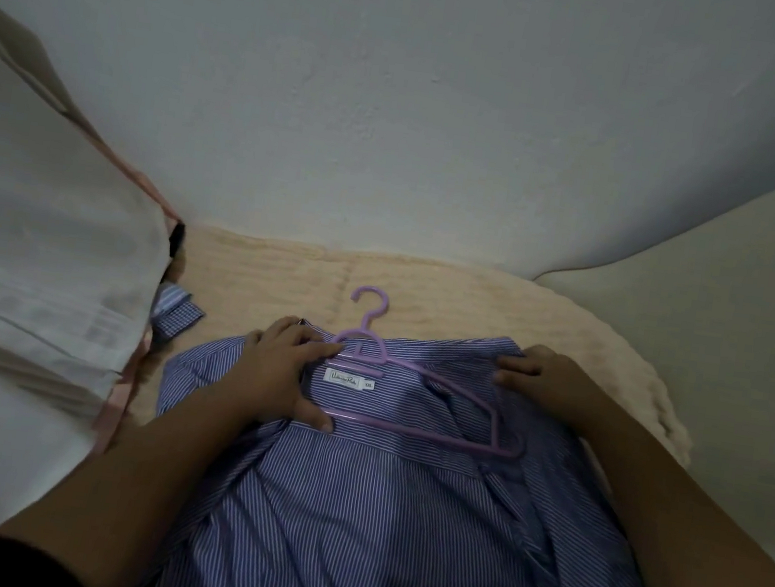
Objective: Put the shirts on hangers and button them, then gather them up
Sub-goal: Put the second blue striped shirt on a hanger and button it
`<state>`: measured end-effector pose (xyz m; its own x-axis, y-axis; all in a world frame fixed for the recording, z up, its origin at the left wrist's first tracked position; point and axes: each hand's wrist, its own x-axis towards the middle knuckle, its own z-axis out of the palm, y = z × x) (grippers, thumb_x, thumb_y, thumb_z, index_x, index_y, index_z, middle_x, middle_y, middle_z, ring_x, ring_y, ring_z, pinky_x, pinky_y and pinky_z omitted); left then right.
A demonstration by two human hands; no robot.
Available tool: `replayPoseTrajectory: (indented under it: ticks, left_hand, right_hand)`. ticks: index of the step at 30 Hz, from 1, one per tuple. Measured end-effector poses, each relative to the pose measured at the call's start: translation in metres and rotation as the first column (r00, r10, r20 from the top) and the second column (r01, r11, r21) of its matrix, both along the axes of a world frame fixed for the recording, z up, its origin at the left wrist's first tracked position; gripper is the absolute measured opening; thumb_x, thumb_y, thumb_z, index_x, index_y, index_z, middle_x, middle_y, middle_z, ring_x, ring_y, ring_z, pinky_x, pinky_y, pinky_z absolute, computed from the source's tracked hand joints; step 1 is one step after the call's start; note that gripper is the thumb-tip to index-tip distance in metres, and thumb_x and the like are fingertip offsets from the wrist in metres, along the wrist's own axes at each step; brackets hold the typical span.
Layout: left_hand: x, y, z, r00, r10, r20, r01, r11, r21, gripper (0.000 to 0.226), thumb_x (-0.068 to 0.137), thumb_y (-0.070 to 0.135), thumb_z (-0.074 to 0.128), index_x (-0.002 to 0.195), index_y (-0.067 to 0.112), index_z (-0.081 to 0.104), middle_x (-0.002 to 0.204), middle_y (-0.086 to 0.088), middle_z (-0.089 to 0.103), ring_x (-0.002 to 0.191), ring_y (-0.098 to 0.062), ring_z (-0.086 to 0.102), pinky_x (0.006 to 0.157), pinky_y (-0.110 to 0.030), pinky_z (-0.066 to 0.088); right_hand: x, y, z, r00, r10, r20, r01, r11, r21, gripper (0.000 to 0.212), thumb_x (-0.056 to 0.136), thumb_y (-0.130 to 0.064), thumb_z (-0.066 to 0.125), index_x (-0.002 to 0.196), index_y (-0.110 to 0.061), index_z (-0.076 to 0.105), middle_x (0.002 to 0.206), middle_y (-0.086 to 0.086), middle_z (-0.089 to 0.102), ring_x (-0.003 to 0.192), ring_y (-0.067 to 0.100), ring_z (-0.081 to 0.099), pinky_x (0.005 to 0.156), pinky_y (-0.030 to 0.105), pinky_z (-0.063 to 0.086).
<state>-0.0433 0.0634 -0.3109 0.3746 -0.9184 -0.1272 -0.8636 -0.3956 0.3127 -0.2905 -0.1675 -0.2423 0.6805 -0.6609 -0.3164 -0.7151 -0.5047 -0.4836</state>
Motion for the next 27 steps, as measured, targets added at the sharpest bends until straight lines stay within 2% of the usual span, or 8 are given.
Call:
replayPoseTrajectory:
  ticks: [2, 6, 11, 14, 18, 23, 25, 27]
  left_hand:
    - [0.001, 0.002, 0.005, 1.000, 0.003, 0.008, -0.003, 1.000, -0.025, 0.139, 0.019, 0.102, 0.033, 0.143, 0.038, 0.039, 0.139, 0.004, 0.039, 0.135, -0.019, 0.019, 0.105, -0.045, 0.020]
    - [0.003, -0.001, 0.018, 0.998, 0.018, 0.062, -0.014, 0.997, -0.070, 0.106, 0.047, 0.075, 0.074, 0.141, 0.036, 0.044, 0.135, -0.004, 0.041, 0.130, -0.025, 0.028, 0.100, -0.042, 0.024]
    - [0.002, -0.013, 0.029, 0.980, 0.123, 0.157, -0.099, 0.983, -0.155, 0.095, 0.055, 0.071, 0.075, 0.138, 0.037, 0.048, 0.126, 0.000, 0.045, 0.124, -0.025, 0.033, 0.094, -0.039, 0.026]
    - [-0.004, -0.031, 0.036, 0.977, 0.185, 0.107, -0.161, 0.967, -0.199, 0.097, 0.052, 0.075, 0.073, 0.138, 0.038, 0.047, 0.131, 0.001, 0.044, 0.127, -0.024, 0.032, 0.098, -0.039, 0.026]
    - [-0.012, -0.037, 0.018, 0.991, 0.126, 0.045, -0.121, 0.987, -0.108, 0.105, 0.056, 0.073, 0.072, 0.145, 0.031, 0.038, 0.145, -0.002, 0.034, 0.135, -0.025, 0.025, 0.110, -0.042, 0.023]
    - [-0.042, 0.004, -0.006, 0.949, 0.290, -0.121, -0.310, 0.927, -0.210, 0.111, 0.065, 0.060, 0.077, 0.153, 0.027, 0.016, 0.161, -0.002, -0.001, 0.146, -0.027, 0.005, 0.117, -0.048, 0.016]
    - [-0.055, 0.022, 0.000, 0.900, 0.387, -0.199, -0.429, 0.867, -0.254, 0.110, 0.070, 0.055, 0.077, 0.153, 0.028, 0.011, 0.161, -0.001, 0.002, 0.144, -0.027, 0.018, 0.113, -0.047, 0.030]
    - [-0.065, 0.036, 0.009, 0.848, 0.461, -0.261, -0.516, 0.831, -0.210, 0.103, 0.078, 0.052, 0.071, 0.153, 0.030, 0.004, 0.154, -0.004, 0.025, 0.131, -0.026, 0.041, 0.099, -0.043, 0.045]
  right_hand:
    - [0.004, -0.002, 0.011, 0.999, 0.032, -0.017, -0.033, 0.997, -0.075, 0.045, 0.093, -0.035, 0.055, 0.133, -0.015, 0.053, 0.139, 0.012, 0.041, 0.124, 0.027, 0.041, 0.094, 0.025, 0.030]
    - [0.011, -0.004, 0.033, 0.999, 0.015, 0.042, -0.008, 0.988, -0.157, 0.041, 0.094, -0.033, 0.053, 0.131, -0.015, 0.055, 0.138, 0.012, 0.042, 0.125, 0.024, 0.041, 0.092, 0.022, 0.030]
    - [0.025, 0.018, 0.058, 0.971, 0.045, 0.235, 0.004, 0.980, -0.201, 0.032, 0.093, -0.022, 0.055, 0.117, -0.003, 0.064, 0.113, 0.013, 0.049, 0.112, 0.028, 0.050, 0.084, 0.025, 0.034]
    - [0.042, 0.051, 0.042, 0.931, -0.004, 0.366, 0.035, 0.996, -0.078, 0.037, 0.092, -0.020, 0.056, 0.127, -0.007, 0.059, 0.128, 0.012, 0.050, 0.120, 0.024, 0.047, 0.092, 0.021, 0.031]
    - [0.051, 0.089, -0.015, 0.912, -0.179, 0.369, 0.080, 0.960, 0.269, 0.056, 0.093, -0.018, 0.057, 0.144, -0.010, 0.035, 0.148, 0.008, 0.032, 0.131, 0.020, 0.037, 0.093, 0.018, 0.029]
    - [0.027, 0.097, -0.051, 0.930, -0.167, 0.328, 0.021, 0.913, 0.408, 0.061, 0.091, -0.023, 0.060, 0.145, -0.026, 0.033, 0.153, 0.000, 0.025, 0.135, 0.022, 0.035, 0.103, 0.028, 0.034]
    - [0.014, 0.097, -0.046, 0.929, -0.137, 0.342, -0.015, 0.913, 0.407, 0.061, 0.090, -0.026, 0.062, 0.144, -0.034, 0.034, 0.149, -0.005, 0.029, 0.133, 0.019, 0.036, 0.104, 0.030, 0.034]
    - [0.002, 0.097, -0.039, 0.952, -0.035, 0.303, -0.074, 0.937, 0.340, 0.063, 0.090, -0.022, 0.062, 0.145, -0.032, 0.032, 0.149, -0.004, 0.031, 0.134, 0.016, 0.035, 0.105, 0.026, 0.033]
